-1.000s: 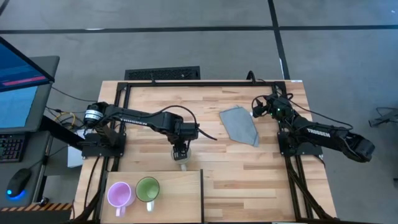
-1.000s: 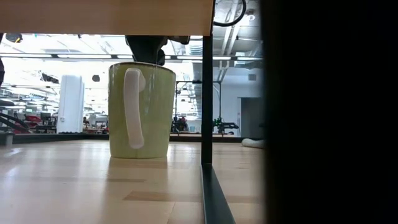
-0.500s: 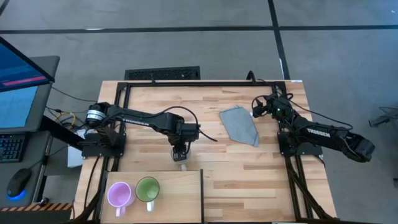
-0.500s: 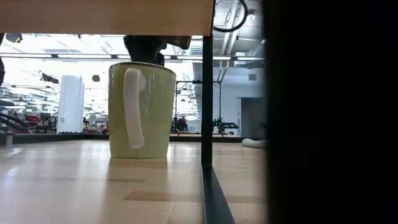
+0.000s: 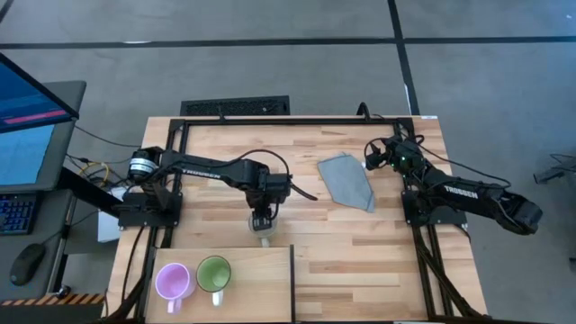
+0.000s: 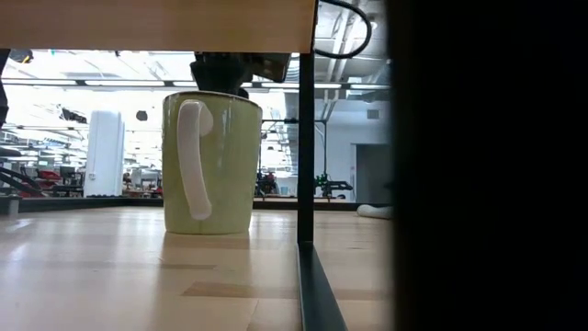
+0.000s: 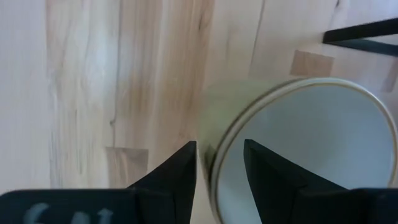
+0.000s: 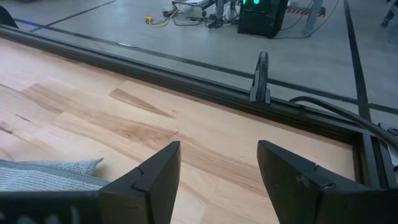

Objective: Stack small to large cups/mugs on shelf
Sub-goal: Put the light green mug on the shelf

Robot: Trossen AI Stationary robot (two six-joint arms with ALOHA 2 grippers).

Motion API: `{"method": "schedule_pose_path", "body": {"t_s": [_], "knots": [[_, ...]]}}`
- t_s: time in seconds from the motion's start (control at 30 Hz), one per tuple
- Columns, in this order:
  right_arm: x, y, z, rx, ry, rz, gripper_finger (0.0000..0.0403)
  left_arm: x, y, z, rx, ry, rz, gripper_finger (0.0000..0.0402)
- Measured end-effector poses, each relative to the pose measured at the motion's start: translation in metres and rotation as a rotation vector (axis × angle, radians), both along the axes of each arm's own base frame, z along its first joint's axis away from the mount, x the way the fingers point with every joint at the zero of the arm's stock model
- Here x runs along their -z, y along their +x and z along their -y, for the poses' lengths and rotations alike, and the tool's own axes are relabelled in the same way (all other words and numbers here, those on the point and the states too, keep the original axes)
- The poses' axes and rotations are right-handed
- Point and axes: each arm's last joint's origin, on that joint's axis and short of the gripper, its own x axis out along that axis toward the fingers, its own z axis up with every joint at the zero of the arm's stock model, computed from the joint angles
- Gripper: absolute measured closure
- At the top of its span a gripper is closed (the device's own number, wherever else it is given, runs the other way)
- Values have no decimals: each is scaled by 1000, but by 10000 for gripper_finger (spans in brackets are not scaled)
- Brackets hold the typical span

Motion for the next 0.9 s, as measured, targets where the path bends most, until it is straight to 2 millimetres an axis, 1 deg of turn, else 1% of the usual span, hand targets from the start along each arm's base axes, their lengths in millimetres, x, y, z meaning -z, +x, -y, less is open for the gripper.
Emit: {"method": "schedule_pose_path", "body": {"t_s": [0.3,0.4,0.9], "knots": [[0,0,0,0,0,1,168,0,1,0,1,1,7,279],[0,0,0,0,0,0,168,0,1,1,1,-4,7,286],[0,0,0,0,0,0,168,-1,3,1,-2,-27,27,389]]}}
